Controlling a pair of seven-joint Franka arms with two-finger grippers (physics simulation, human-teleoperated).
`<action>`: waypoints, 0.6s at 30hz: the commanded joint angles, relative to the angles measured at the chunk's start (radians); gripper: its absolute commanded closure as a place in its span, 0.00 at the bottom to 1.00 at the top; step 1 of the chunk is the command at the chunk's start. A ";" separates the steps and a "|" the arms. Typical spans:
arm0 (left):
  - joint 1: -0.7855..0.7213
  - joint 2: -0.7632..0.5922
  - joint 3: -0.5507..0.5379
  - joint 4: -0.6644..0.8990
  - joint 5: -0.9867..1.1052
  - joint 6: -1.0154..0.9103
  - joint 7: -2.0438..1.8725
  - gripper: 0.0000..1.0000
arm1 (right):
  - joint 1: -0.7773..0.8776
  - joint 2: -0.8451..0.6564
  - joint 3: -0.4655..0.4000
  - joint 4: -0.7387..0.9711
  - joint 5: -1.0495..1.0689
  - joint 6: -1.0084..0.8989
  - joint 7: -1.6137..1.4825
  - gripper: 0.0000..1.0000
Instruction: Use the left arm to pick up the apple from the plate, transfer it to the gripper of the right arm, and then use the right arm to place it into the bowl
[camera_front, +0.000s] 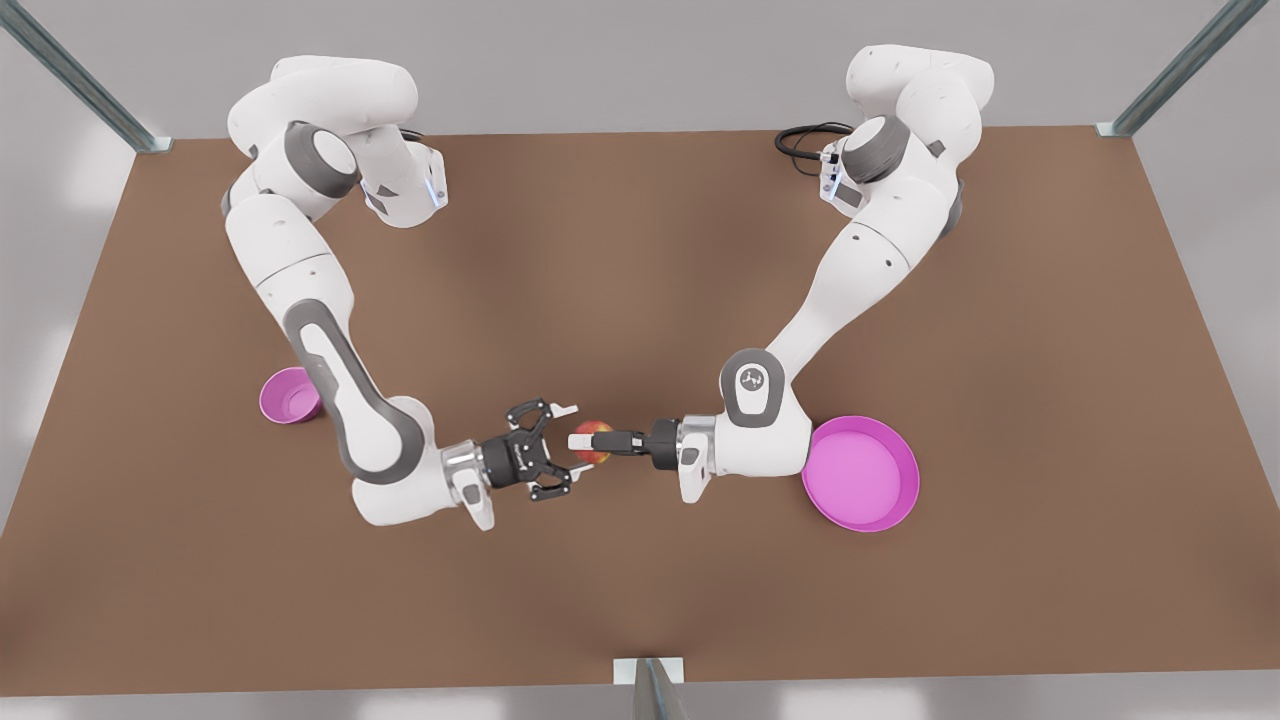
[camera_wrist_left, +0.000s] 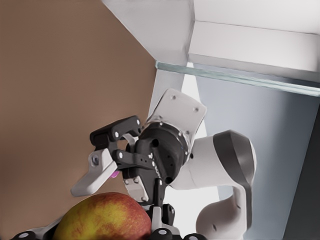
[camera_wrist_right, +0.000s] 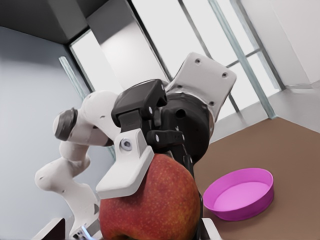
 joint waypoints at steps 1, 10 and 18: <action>0.000 -0.001 -0.001 0.001 -0.007 0.000 0.072 0.32 | 0.005 -0.002 0.001 0.000 0.003 0.027 -0.205 0.00; 0.000 0.000 0.001 0.001 -0.006 0.000 0.075 0.32 | 0.024 -0.002 0.002 -0.014 0.023 0.062 -0.203 0.00; 0.000 0.005 0.001 0.001 -0.006 0.001 0.081 0.32 | 0.046 -0.002 0.002 -0.014 0.040 0.082 -0.202 0.00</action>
